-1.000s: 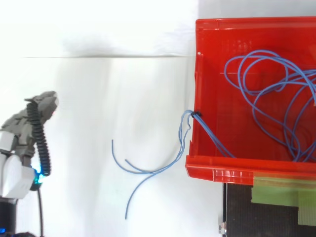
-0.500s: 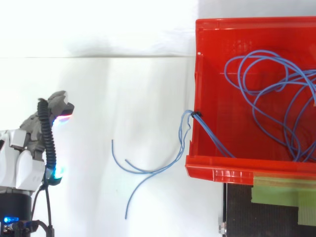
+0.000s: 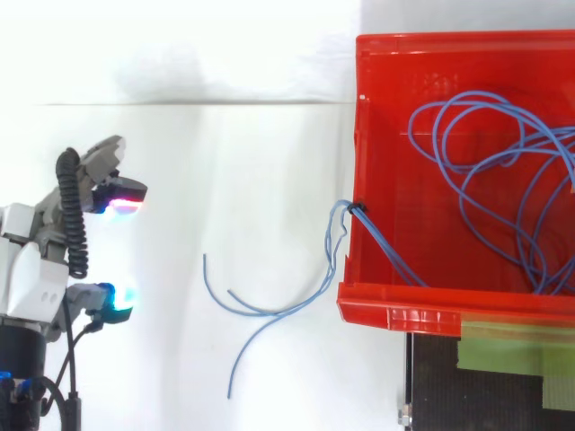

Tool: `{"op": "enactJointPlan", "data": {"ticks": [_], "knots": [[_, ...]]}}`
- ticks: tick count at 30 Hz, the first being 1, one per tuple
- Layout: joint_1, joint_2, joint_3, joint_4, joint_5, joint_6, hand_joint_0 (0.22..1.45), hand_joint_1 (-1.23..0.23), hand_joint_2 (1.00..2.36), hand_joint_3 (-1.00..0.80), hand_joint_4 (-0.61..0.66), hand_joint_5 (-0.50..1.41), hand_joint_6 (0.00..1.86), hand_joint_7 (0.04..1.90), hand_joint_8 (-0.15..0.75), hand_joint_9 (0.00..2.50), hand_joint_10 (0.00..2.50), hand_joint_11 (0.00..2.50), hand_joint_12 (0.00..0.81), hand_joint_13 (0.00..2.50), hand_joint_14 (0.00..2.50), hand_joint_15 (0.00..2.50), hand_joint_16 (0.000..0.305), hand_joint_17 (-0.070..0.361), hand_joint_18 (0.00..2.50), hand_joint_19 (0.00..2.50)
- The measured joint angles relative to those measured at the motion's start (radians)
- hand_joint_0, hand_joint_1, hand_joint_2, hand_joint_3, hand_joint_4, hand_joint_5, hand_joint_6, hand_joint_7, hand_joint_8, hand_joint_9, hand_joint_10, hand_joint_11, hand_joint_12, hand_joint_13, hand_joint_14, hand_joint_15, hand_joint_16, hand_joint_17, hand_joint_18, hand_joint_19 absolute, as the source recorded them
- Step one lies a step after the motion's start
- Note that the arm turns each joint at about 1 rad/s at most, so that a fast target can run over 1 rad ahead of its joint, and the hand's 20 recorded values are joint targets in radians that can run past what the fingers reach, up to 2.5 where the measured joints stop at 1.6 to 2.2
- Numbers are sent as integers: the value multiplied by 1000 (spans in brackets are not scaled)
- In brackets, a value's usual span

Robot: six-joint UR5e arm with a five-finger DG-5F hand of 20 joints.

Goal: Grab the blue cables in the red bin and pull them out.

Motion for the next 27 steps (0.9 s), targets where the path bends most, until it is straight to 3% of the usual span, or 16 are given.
{"op": "enactJointPlan", "data": {"ticks": [4, 10, 15, 17, 23, 27], "knots": [[-1, 0, 31, -97, 5, 23, 685, -1063, 1000, -1000, 44, 570, 186, 715, 236, 513, 9, 271, 367, 396, 9, 232, 50, 112, 351, 307], [-2, -2, 39, -139, 19, 114, 681, -1055, 1000, -1000, 47, 568, 200, 704, 238, 514, 9, 271, 369, 397, 8, 228, 50, 112, 352, 317], [2, -19, 39, -124, 20, 122, 684, -1055, 1000, -1000, 58, 573, 207, 702, 239, 514, 9, 267, 370, 395, 9, 228, 50, 112, 352, 318], [5, -31, 39, -111, 19, 117, 684, -1052, 1000, -1000, 62, 580, 293, 686, 239, 523, 9, 275, 369, 398, 9, 232, 50, 112, 352, 315], [10, -62, 39, -31, 18, 75, 673, -1040, 1000, -1000, 86, 575, 386, 650, 247, 546, 10, 302, 373, 402, 8, 226, 51, 114, 357, 316], [9, -65, 39, -22, 18, 45, 674, -1031, 1000, -1000, 83, 581, 358, 657, 247, 550, 10, 303, 372, 403, 9, 237, 51, 114, 360, 316]]}}
